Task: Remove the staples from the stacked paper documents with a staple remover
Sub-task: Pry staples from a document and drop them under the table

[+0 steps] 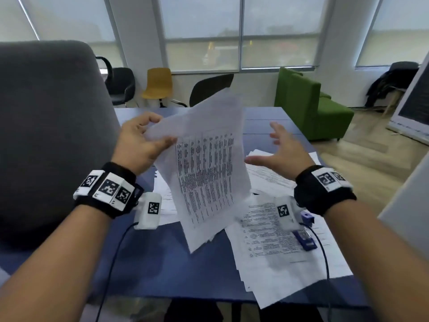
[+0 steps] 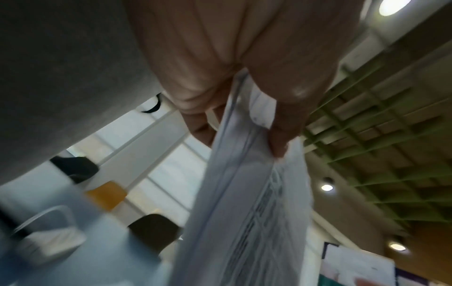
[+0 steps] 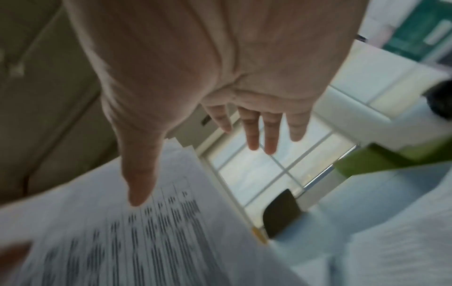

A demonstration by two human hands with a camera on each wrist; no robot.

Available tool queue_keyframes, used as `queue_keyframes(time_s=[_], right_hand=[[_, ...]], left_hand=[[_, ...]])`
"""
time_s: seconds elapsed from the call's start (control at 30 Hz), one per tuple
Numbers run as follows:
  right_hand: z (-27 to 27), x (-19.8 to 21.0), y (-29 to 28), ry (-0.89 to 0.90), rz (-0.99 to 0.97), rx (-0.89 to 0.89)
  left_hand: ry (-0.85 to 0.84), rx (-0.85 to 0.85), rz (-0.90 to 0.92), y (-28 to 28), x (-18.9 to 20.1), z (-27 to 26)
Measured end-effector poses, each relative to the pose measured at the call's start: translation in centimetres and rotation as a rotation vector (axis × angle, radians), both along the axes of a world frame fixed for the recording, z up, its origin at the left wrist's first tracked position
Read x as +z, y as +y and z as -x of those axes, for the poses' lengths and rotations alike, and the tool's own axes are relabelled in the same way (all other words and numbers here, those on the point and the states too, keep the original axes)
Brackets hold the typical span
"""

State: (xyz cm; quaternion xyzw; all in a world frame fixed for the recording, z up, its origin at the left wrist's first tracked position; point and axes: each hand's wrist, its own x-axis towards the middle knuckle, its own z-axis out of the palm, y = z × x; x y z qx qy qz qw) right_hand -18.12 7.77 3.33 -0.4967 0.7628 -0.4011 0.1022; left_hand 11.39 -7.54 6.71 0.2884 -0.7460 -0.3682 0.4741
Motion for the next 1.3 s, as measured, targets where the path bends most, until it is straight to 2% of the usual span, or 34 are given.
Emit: queue_keyframes(time_s=[0.1, 0.2, 0.27, 0.37, 0.43, 0.53, 0.63, 0.83, 1.03, 1.2, 1.3], right_hand=[[-1.0, 2.0, -0.9, -0.239, 0.198, 0.159], [-2.6, 0.6, -1.3, -0.570, 0.286, 0.368], [-4.0, -0.9, -0.9, -0.744, 0.308, 0.433], [-5.7, -1.7, -0.4, -0.700, 0.438, 0.339], [-6.3, -1.4, 0.1, -0.662, 0.508, 0.293], [-6.7, -0.1, 1.1, -0.501, 0.536, 0.268], [-7.0, 0.2, 2.2, -0.360, 0.545, 0.246], [-8.2, -4.8, 3.3, -0.403, 0.460, 0.221], [-8.6, -3.8, 2.9, -0.361, 0.535, 0.193], [-8.7, -5.5, 3.2, -0.326, 0.426, 0.210], [-8.4, -5.9, 3.1, -0.313, 0.426, 0.210]], left_hand=[[0.036, -0.044, 0.070, 1.9, 2.5, -1.1], [0.129, -0.020, 0.095, 3.1, 2.9, -1.9], [0.202, 0.030, 0.068, 3.3, 2.1, -2.0], [0.298, 0.074, -0.107, 3.9, -0.2, -2.0], [0.243, 0.034, -0.221, 4.6, -1.8, -1.7], [0.133, 0.038, -0.152, 5.6, -3.1, -1.1], [0.190, 0.054, -0.100, 6.7, -4.0, -0.6], [0.134, 0.068, -0.112, 8.8, -7.5, 0.1], [0.194, 0.174, -0.022, 8.9, -6.9, 0.7], [0.125, 0.201, -0.105, 9.0, -9.1, 0.8], [0.143, 0.175, -0.137, 8.7, -9.5, 0.9]])
